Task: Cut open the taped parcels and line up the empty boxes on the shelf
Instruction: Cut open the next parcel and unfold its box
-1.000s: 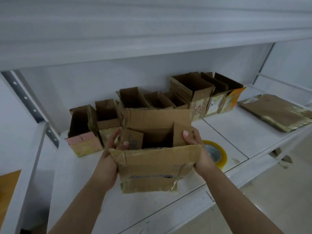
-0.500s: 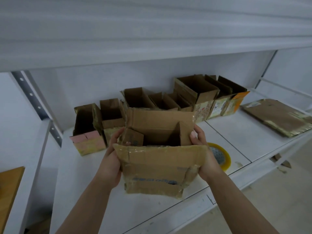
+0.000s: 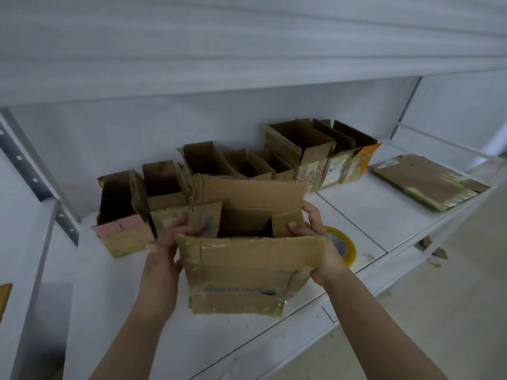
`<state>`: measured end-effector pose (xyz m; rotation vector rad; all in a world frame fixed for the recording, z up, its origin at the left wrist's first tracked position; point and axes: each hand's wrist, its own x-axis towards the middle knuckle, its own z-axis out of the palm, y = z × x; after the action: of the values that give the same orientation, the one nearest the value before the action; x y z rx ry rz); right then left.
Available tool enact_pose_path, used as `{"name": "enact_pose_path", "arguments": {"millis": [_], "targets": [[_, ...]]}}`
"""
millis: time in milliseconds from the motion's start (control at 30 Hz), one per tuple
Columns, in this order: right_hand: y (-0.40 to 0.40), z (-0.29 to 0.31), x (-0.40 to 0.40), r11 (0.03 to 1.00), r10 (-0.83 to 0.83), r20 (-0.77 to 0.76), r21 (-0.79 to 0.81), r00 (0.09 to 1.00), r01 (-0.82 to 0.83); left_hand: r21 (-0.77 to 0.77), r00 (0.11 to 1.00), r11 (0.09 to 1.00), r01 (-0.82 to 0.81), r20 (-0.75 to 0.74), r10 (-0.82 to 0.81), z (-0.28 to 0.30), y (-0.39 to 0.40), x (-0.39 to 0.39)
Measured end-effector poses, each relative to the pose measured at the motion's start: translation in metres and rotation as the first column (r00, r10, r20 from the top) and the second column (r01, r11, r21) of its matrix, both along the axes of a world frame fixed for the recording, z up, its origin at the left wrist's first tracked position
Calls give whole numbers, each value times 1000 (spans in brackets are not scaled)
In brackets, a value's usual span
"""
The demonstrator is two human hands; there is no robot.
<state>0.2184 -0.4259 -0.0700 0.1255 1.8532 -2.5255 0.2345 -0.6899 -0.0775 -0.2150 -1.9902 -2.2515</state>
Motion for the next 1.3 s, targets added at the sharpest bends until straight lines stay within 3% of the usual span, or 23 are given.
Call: {"name": "enact_pose_path", "arguments": {"millis": [100, 267, 700, 933, 1067, 1300], "targets": [[0, 0, -1, 1000, -8, 8, -6, 1000, 8, -181, 998, 982, -57, -46, 50, 2, 3, 7], [0, -2, 1, 999, -21, -12, 30, 1000, 21, -269, 986, 949, -165, -28, 163, 19, 11, 2], [-7, 4, 7, 997, -63, -53, 32, 997, 64, -316, 969, 916, -247, -80, 234, 9, 24, 4], [-10, 9, 9, 986, -66, 53, -151, 996, 73, -322, 984, 930, -177, -69, 164, 18, 23, -1], [-10, 14, 4, 990, -73, 75, -115, 995, 81, -411, 983, 894, -179, -114, 145, 13, 14, -3], [-3, 20, 0, 996, -69, 43, 56, 997, 67, -390, 979, 899, -200, -52, 195, 10, 14, 5]]}}
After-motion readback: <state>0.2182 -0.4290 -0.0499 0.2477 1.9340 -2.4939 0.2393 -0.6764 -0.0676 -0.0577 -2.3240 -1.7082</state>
